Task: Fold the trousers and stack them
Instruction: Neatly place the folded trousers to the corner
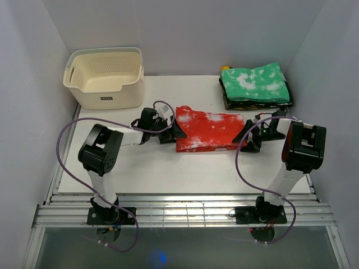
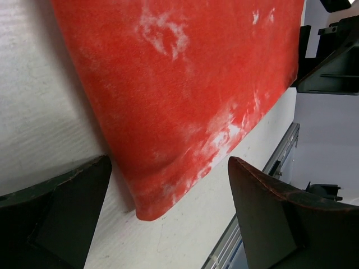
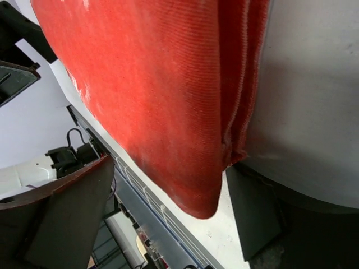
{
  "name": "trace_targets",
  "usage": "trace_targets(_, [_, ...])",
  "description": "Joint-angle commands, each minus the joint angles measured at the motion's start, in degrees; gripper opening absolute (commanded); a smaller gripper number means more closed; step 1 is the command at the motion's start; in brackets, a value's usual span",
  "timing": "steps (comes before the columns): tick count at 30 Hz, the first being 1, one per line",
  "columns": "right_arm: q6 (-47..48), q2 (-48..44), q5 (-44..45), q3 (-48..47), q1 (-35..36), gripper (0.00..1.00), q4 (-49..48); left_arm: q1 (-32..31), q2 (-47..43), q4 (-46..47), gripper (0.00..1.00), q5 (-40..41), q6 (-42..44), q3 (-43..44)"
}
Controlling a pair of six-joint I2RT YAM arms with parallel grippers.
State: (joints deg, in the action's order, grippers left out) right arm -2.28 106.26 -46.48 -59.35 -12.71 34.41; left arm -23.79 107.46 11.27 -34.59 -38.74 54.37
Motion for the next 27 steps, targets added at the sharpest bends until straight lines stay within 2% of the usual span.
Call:
trace_targets(1, [0.0,4.22,11.76,2.22,0.84,0.84,-9.45,0.15,3.28,-1.87,0.98,1.64,-1.6,0.21])
trace_targets(6, [-0.62,4.05,14.99,1.88,0.84,0.75,-9.55,0.15,6.18,0.69,0.98,-0.83,-4.58,-0.75])
trace_targets(9, [2.02,0.63,21.04,0.91,0.49,0.85,-4.89,0.15,4.52,0.51,0.98,-0.66,-3.98,-1.63])
trace_targets(10, [2.02,-0.6,22.64,0.91,0.23,0.93,-3.66,0.32,3.56,0.34,0.98,-0.74,-3.45,-1.81])
trace_targets(12, [2.02,-4.38,26.07,1.34,0.14,0.98,-3.74,0.32,2.58,-0.02,0.98,-0.83,-2.83,-2.16])
trace_targets(16, [-0.43,-6.59,25.92,1.96,0.32,0.97,-8.12,0.32,2.23,0.16,0.98,-1.01,-2.13,-1.99])
trace_targets(23, [-5.97,1.4,23.72,3.27,4.27,0.92,-15.6,0.32,3.99,-0.89,0.98,-0.31,-2.22,-0.23])
trace_targets(27, [-7.64,1.93,22.75,3.81,8.04,0.91,-17.98,0.32,3.81,-4.76,0.98,1.89,-1.95,1.0])
